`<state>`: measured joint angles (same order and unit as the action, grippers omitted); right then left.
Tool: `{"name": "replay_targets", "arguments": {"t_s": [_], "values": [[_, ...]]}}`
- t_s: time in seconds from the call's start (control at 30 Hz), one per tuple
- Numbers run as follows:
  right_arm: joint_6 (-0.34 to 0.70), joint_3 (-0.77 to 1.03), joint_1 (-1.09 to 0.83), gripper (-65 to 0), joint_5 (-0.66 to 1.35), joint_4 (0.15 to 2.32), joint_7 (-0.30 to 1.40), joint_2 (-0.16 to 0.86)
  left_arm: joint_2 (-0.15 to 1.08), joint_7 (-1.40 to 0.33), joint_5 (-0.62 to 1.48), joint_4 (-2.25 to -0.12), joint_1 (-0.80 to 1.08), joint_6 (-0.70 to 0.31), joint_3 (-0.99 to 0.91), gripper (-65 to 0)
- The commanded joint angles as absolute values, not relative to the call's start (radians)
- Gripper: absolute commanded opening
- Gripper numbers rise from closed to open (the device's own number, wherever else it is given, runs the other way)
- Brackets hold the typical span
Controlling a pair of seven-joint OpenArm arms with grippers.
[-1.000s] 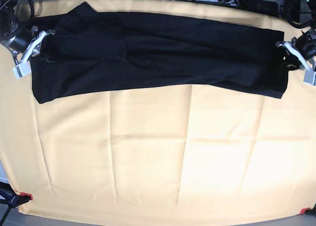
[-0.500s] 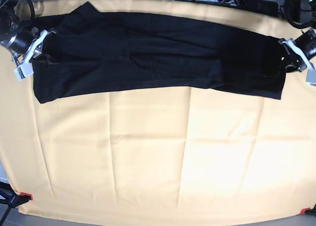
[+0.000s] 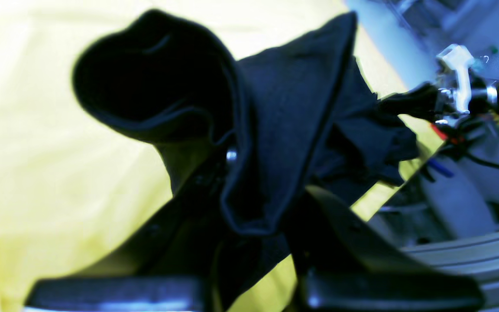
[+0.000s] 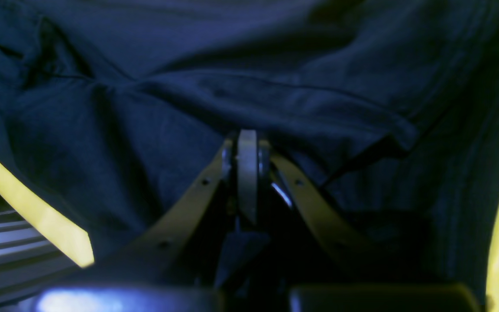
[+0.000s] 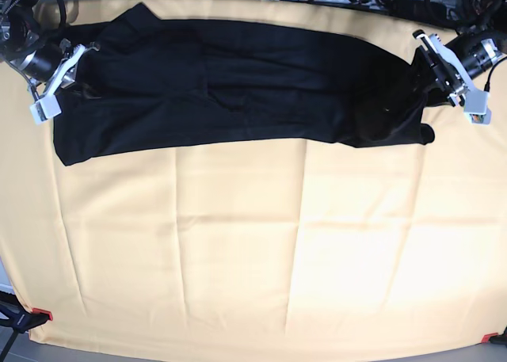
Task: Fold the T-shirt properly
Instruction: 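Lift the shirt end with the left gripper and fold it toward the right gripper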
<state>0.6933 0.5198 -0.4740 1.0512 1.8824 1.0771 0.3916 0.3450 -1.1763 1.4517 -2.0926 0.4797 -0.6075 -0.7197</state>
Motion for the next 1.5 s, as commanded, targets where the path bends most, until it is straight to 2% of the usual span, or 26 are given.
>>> {"name": "replay_targets", "arguments": {"t_s": [0.0,0.2,0.4,0.6,0.77,0.97,1.23,1.47], "values": [[0.698,0.528,-0.474,-65.0,1.069,1.898,1.059,0.406,0.348,-1.160,1.484,-2.137,0.485,-0.615,-0.727,-65.0],[0.698,0.528,-0.474,-65.0,1.069,1.898,1.069,0.407,0.304,-1.094,1.423,-2.186,0.487,-0.637,-0.663,-65.0],[0.698,0.528,-0.474,-65.0,1.074,1.898,1.077,0.406,0.263,-0.902,1.126,-2.186,0.473,-0.632,-0.427,-65.0],[0.698,0.528,-0.474,-65.0,1.073,1.898,1.093,0.407,0.263,-0.815,0.871,-2.186,0.451,-0.529,-0.216,-65.0],[0.698,0.528,-0.474,-65.0,1.074,1.898,1.097,0.407,0.263,-0.765,0.722,-2.186,0.451,-0.451,-0.117,-65.0],[0.698,0.528,-0.474,-65.0,1.073,1.898,1.097,0.407,0.247,-0.676,0.639,-2.186,0.451,-0.424,-0.064,-65.0],[0.698,0.528,-0.474,-65.0,1.076,1.898,1.102,0.407,0.131,-0.673,0.604,-2.185,0.432,-0.367,-0.064,-65.0],[0.698,0.528,-0.473,-65.0,1.077,1.898,1.111,0.408,0.127,-0.674,0.603,-2.185,0.432,-0.366,-0.057,-65.0]]}}
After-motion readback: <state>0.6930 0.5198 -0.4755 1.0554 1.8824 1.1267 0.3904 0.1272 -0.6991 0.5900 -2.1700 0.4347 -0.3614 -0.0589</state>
